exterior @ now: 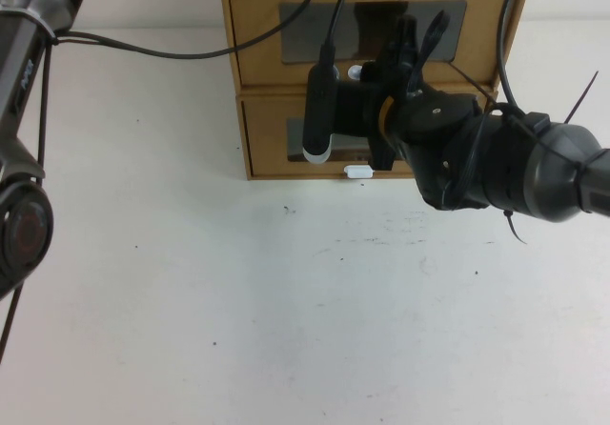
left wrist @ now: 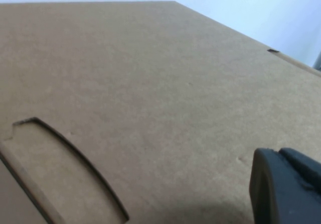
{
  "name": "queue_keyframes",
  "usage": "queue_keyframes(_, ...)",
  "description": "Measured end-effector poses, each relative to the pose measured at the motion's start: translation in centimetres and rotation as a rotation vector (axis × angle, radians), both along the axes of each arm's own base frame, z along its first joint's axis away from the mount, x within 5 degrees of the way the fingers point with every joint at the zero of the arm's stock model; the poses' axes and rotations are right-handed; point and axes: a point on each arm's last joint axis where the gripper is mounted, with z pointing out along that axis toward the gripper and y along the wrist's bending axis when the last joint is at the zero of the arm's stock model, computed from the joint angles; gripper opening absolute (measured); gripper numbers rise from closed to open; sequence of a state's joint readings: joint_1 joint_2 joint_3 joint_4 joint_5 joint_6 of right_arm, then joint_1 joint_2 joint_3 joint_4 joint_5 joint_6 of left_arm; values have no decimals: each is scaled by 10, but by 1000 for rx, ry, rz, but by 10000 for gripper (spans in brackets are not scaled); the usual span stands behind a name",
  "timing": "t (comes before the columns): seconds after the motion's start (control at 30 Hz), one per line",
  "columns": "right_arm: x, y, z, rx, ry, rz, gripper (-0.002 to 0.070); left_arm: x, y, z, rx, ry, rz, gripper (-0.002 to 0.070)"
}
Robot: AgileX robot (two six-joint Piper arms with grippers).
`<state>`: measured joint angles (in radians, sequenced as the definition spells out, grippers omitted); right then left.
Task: Open the shoe box
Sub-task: 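Pull the top drawer of the cardboard box fully open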
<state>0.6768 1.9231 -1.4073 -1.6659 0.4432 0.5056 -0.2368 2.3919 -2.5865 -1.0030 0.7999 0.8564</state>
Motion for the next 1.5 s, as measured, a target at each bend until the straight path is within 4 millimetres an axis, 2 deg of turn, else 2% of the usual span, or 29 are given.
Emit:
queue_keyframes(0.67, -1, 1, -1, 18, 4, -20, 10, 1, 0, -1, 14, -5, 6, -7)
queue_keyframes(1.17, -12, 12, -2, -1, -20, -108, 8, 2, 1, -3, 18, 22, 29, -7)
queue_keyframes(1.5, -37, 5, 1, 33, 33, -108, 8, 2, 0, -3, 15, 31, 36, -7)
